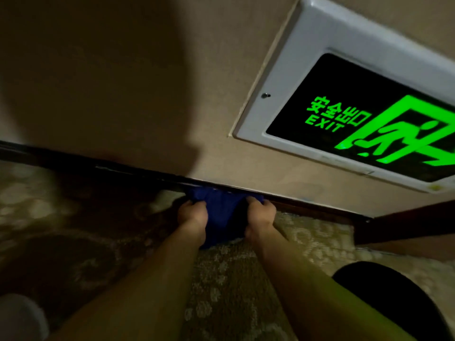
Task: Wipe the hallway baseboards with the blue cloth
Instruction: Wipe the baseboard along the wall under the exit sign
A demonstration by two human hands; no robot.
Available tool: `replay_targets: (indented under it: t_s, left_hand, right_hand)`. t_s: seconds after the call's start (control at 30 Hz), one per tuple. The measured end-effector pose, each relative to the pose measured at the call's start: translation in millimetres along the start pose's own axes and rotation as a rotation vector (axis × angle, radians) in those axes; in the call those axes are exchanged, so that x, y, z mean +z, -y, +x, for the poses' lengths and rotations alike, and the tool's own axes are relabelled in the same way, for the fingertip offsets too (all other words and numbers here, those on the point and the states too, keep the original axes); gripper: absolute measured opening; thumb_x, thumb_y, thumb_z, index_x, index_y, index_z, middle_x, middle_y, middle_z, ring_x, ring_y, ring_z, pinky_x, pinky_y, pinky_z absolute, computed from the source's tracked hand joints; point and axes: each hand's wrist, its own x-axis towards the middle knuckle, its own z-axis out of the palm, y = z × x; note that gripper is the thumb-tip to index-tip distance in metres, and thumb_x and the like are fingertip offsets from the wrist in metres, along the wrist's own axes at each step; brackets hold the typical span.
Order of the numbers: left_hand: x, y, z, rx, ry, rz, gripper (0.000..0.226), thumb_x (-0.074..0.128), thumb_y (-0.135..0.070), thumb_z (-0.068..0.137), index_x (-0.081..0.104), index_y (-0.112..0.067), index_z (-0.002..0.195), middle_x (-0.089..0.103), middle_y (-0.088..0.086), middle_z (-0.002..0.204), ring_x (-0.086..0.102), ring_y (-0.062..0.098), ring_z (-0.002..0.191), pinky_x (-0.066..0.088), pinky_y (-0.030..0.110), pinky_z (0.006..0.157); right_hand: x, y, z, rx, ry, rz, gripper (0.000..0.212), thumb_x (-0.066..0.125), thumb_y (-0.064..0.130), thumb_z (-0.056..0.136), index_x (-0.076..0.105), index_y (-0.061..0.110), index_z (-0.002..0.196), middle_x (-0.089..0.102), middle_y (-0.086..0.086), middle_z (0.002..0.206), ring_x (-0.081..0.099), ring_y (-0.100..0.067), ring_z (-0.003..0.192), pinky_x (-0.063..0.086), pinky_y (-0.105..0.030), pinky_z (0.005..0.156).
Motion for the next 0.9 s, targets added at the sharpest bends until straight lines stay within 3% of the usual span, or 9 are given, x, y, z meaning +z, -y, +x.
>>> replay_targets:
  t_s: [0.13,0.2,0.33,0.4,0.47,0.53,0.67,0.8,0.9]
  left_hand:
    - [6.5,-1.6,-8.8,-0.044,-0.149,-0.092,0.041,0.042,-0.012,0.102,0.047,-0.001,0.141,0.047,0.019,0.147,0.046,0.036,0.133,0.037,0.039,0.108]
    - [2.4,-6.4,-10.9,0.064,-0.269,-0.074,0.037,0.046,-0.011,0.099,0.056,0.0,0.133,0.055,0.021,0.138,0.053,0.038,0.125,0.042,0.04,0.105]
    - [-7.9,-6.0,-14.3,0.174,-0.384,-0.004,0.034,0.046,-0.01,0.097,0.06,0.003,0.126,0.058,0.027,0.13,0.054,0.039,0.121,0.038,0.038,0.105]
    - [-11.6,-1.0,-6.1,0.111,-0.372,-0.065,0.038,0.045,-0.01,0.099,0.053,0.003,0.134,0.053,0.026,0.138,0.05,0.04,0.126,0.038,0.039,0.105]
    - [-15.1,4.3,-1.0,-0.008,-0.224,-0.004,0.042,0.043,-0.013,0.102,0.046,0.001,0.141,0.047,0.022,0.145,0.046,0.038,0.132,0.038,0.04,0.106]
    - [-18.7,4.5,0.7,-0.023,-0.127,-0.007,0.039,0.047,-0.013,0.101,0.051,-0.002,0.138,0.051,0.019,0.143,0.049,0.037,0.129,0.04,0.04,0.105]
    - [-21.5,-2.2,-1.2,0.024,-0.176,-0.195,0.036,0.049,-0.007,0.099,0.055,0.0,0.133,0.056,0.019,0.136,0.054,0.036,0.125,0.043,0.04,0.103]
    - [-45.0,2.0,-6.2,0.132,-0.321,0.018,0.042,0.046,-0.018,0.101,0.05,-0.008,0.142,0.051,0.021,0.142,0.049,0.041,0.128,0.039,0.047,0.109]
    - [-60.6,4.8,-5.7,0.203,-0.263,0.171,0.047,0.047,-0.021,0.102,0.043,-0.007,0.146,0.042,0.02,0.15,0.039,0.039,0.137,0.031,0.043,0.112]
  right_hand:
    - [21.6,12.8,-18.4,-0.037,-0.14,0.004,0.031,0.056,0.019,0.092,0.056,0.006,0.12,0.061,-0.016,0.119,0.059,-0.034,0.108,0.048,-0.047,0.099]
    - [29.9,14.8,-23.0,-0.012,-0.176,0.025,0.039,0.054,0.02,0.093,0.05,0.006,0.129,0.058,-0.016,0.124,0.057,-0.034,0.111,0.047,-0.045,0.101]
    - [44.9,5.4,-32.7,0.028,-0.068,0.044,0.031,0.055,0.019,0.092,0.052,0.008,0.12,0.06,-0.015,0.12,0.059,-0.033,0.107,0.049,-0.047,0.099]
    - [41.3,2.6,-32.2,0.052,0.059,0.01,0.011,0.06,0.017,0.09,0.056,0.01,0.098,0.064,-0.017,0.11,0.061,-0.033,0.1,0.052,-0.049,0.094]
    - [30.6,2.3,-24.7,0.057,0.051,-0.055,0.009,0.064,0.015,0.087,0.057,0.009,0.09,0.065,-0.018,0.107,0.062,-0.033,0.097,0.053,-0.048,0.092]
    - [24.0,2.8,-16.9,0.043,-0.067,-0.034,0.016,0.062,0.014,0.088,0.059,0.006,0.101,0.063,-0.017,0.109,0.061,-0.034,0.1,0.052,-0.042,0.093]
    - [47.1,-0.9,-29.1,0.013,-0.239,-0.009,0.031,0.055,0.017,0.09,0.056,0.008,0.119,0.062,-0.017,0.118,0.059,-0.037,0.108,0.048,-0.045,0.099]
    - [77.9,-9.2,-45.3,-0.044,-0.009,-0.205,0.02,0.065,0.02,0.085,0.062,0.011,0.103,0.066,-0.016,0.111,0.062,-0.032,0.102,0.05,-0.046,0.096]
    - [66.4,0.3,-37.9,-0.055,0.041,-0.304,0.011,0.071,0.019,0.08,0.061,0.016,0.08,0.068,-0.017,0.107,0.064,-0.031,0.097,0.053,-0.043,0.093]
